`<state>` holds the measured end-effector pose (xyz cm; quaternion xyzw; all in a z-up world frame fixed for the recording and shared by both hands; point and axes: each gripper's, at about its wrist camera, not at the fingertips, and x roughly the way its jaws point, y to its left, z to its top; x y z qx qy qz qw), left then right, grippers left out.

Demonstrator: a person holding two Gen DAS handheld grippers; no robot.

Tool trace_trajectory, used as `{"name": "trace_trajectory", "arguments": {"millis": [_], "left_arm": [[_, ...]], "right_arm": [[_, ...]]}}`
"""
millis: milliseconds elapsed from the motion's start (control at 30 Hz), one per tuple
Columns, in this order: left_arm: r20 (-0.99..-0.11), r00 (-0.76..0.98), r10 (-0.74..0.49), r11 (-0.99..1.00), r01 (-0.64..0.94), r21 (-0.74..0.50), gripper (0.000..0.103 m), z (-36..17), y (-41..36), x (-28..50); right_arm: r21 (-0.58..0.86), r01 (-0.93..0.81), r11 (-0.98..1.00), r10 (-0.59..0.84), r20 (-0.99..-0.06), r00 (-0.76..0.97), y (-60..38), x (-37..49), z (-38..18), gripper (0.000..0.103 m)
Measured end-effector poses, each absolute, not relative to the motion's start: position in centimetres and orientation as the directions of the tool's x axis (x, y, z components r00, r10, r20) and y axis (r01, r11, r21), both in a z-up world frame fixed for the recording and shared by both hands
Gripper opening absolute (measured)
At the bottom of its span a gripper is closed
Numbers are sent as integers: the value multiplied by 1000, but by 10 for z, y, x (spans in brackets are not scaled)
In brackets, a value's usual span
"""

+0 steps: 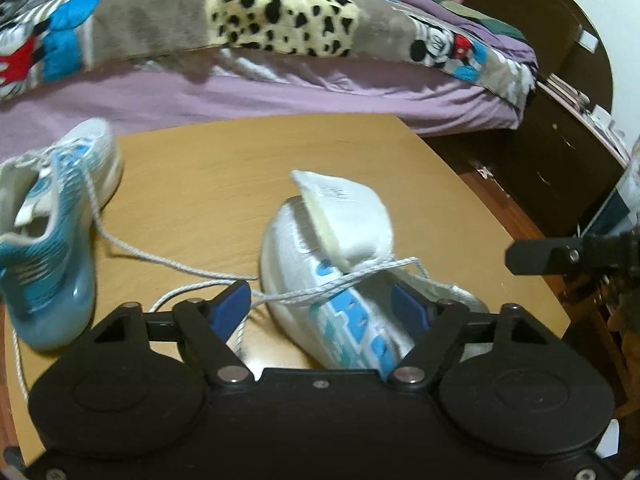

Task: Lace up shoes with both hands
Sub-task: 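Move both tools toward the sneaker with the white tongue, then grasp the white tongue of the sneaker with the left gripper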

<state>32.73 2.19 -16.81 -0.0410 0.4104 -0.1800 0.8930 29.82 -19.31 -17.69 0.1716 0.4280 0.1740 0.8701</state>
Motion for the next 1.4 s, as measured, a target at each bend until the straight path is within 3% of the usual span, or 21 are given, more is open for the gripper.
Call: {"name": "trace_trajectory", "arguments": {"millis": [200,267,367,567,667,1100,1400], "left_arm": [[-721,601,-346,930,320,-180,70,-170,4,334],[-727,595,-344,929,330,-169,50,-172,-1,336],[-737,592,-326,928,350,-130,32,-174,-7,337],[-727,612,-311,934,337,-117,9,-172,-2,336],[-710,629,-315,935,335,-118,3,-167,0,332],[-674,721,-162,985,160,-66,3,-146,62,317],[-746,665,10,1000,-12,3,2,-160,119,310]], "right_arm": [[500,-170,849,500,-658,563,-198,304,-180,84],[502,-172,847,504,-657,561,-197,305,-180,79],[503,-170,847,504,-659,559,-195,306,-181,73],[501,-180,846,507,-655,560,-193,307,-183,70],[479,-181,859,487,-656,576,-193,307,-181,77],[397,-220,891,444,-663,603,-187,304,-179,78],[301,-247,921,389,-687,614,-173,303,-181,79]]}}
